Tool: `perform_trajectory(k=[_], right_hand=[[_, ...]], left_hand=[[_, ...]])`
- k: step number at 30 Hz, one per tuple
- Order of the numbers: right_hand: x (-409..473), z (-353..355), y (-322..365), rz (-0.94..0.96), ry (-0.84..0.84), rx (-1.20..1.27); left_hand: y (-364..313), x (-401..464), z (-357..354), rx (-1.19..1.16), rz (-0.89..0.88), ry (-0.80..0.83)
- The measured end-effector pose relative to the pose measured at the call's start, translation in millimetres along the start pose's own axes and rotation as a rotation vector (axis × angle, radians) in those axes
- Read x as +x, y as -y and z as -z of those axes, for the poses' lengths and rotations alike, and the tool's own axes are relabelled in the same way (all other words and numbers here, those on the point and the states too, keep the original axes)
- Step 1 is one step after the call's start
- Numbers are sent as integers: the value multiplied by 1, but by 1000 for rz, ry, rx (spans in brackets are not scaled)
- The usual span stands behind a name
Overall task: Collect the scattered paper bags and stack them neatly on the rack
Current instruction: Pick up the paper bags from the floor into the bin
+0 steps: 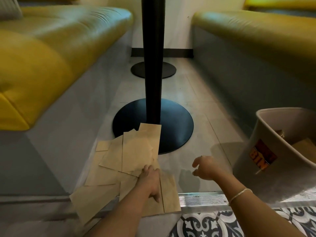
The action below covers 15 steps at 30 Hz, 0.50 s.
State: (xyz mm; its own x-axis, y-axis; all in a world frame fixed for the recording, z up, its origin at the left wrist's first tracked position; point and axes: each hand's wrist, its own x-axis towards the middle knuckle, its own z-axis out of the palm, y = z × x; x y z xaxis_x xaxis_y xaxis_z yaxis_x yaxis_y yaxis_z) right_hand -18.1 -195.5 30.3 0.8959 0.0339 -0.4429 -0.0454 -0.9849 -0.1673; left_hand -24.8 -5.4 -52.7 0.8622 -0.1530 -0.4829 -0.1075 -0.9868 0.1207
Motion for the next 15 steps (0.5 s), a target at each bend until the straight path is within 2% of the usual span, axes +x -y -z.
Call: perform_trajectory(k=[6, 12, 15], right_hand=[[-3, -2, 0, 9, 30, -12], [-7, -3, -3, -4, 41, 28], [-8, -5, -5, -2, 114, 127]], left_hand=[[-5, 0, -4, -109, 29, 65], [-12, -2, -2, 44, 42, 85], [-18, 0, 0, -74, -5, 69]])
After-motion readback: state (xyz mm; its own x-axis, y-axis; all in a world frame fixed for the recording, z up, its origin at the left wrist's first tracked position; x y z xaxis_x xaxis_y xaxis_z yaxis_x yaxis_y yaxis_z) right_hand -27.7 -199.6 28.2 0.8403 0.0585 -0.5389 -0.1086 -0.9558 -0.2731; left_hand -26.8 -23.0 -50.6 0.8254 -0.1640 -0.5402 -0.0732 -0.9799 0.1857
